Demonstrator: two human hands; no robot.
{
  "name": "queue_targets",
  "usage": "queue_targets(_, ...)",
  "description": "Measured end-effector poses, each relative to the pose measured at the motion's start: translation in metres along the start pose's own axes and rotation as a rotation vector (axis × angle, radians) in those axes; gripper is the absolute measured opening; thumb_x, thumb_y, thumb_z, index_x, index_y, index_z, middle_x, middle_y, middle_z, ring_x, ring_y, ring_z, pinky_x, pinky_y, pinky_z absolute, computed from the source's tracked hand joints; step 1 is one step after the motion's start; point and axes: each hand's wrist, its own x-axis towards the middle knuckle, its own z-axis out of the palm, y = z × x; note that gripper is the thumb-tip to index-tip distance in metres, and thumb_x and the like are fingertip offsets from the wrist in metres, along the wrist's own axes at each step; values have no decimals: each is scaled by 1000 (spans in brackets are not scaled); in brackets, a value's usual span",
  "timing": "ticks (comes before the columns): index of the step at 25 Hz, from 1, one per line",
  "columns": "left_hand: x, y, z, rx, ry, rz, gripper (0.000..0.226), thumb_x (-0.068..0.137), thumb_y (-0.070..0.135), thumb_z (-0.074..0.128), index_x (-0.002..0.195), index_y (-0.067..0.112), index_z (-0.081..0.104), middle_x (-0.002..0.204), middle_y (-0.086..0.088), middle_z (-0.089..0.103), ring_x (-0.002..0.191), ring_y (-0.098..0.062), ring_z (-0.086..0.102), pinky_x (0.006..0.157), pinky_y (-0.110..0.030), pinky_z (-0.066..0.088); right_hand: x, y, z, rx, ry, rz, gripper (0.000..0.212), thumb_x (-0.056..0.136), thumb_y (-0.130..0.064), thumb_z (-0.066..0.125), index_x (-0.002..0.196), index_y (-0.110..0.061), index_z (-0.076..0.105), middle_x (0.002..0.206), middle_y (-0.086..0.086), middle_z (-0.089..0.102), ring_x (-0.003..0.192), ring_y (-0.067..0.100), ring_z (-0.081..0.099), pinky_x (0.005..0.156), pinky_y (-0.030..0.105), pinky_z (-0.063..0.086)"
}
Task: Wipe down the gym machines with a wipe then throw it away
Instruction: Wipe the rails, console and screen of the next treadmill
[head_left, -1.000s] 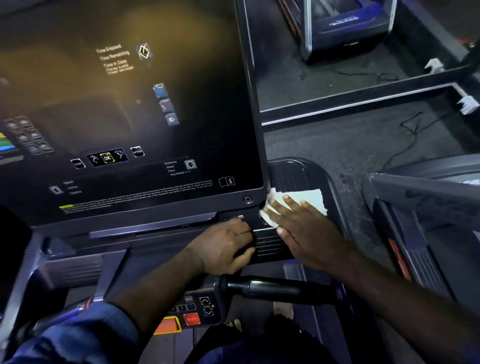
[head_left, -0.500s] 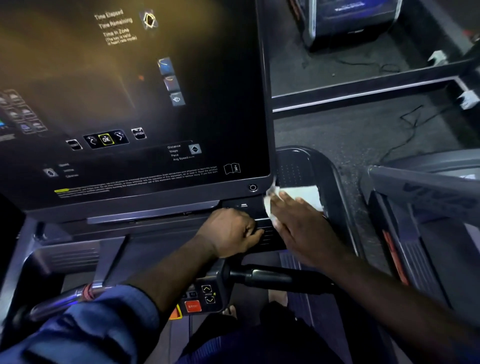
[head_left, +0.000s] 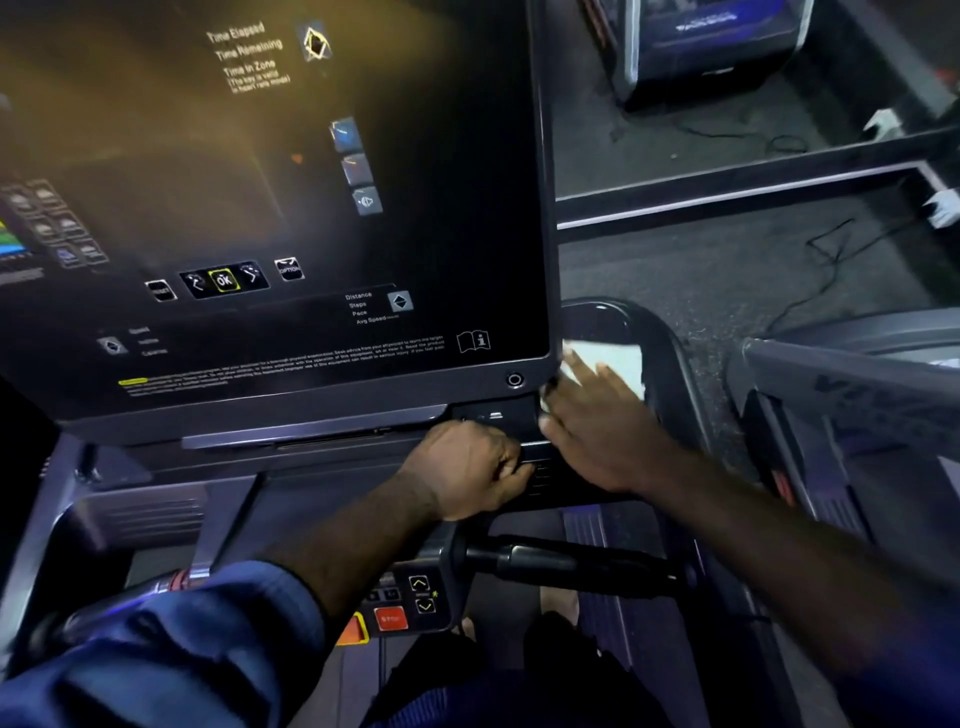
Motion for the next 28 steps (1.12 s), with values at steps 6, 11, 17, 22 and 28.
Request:
queue_targets(6,-3,-1,3,-2,-17,-15,45,99,51,57,66,20,57,69,5,64,65,-19,61,60,-30,45,2,41,-7,12,27,63,64,104,-56,15,165,-39,10,175,-8,8,161,24,8,125,55,25)
queue_targets(11,-1,3,1,4,-36,-44,45,98,54,56,69,20,58,73,6,66,70,-18,63,64,-30,44,42,13,-13,28,-42,166,83,88,-53,-3,167,-31,10,175,-7,2,161,21,-1,128,54,7)
queue_targets(17,-1,4,1,15,-35,-54,45,98,55,57,69,20,60,72,7,66,68,-16,62,62,-28,35,-46,38,-1,19,7,99,61,105,-56,18,165,-44,8,174,-15,2,161,16,4,127,49,16)
queue_targets(22,-4,3,3,70,10,0,42,98,53,59,71,21,63,74,6,66,67,-19,64,57,-27,42,67,56,-15,61,66,209,76,99,-64,-7,165,-35,18,174,-6,15,160,24,13,125,58,18)
queue_targets(28,10,10,12,20,53,490,33,98,28,68,119,4,70,136,-17,62,125,-32,57,106,-45,50,-8,24,6,13,56,-19,60,103,-51,22,159,-34,34,170,-7,28,158,21,24,124,54,25)
